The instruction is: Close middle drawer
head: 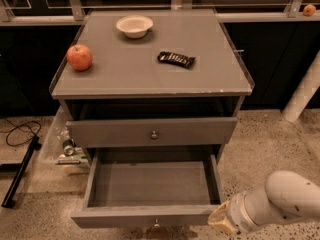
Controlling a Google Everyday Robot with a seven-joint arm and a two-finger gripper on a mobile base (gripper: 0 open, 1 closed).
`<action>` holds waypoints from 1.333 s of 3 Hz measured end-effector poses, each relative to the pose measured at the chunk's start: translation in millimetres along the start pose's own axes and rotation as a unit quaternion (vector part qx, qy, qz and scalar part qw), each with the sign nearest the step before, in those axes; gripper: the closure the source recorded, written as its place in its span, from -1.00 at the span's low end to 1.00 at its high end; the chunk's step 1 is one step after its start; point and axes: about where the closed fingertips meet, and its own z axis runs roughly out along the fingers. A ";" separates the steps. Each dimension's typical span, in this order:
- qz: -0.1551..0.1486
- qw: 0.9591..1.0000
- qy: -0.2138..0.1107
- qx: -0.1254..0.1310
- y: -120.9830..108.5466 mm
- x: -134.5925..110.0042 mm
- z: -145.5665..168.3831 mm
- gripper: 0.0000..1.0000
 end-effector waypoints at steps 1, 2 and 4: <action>0.010 0.997 -0.074 0.003 -6.7 13.3 36.5 1.00; 0.011 0.994 -0.111 -0.010 -11.1 30.1 68.2 1.00; -0.024 0.991 -0.128 -0.027 -34.0 28.2 105.7 1.00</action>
Offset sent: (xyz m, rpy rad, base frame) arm 0.0004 0.0073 -0.1163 0.2992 -0.0965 -0.0546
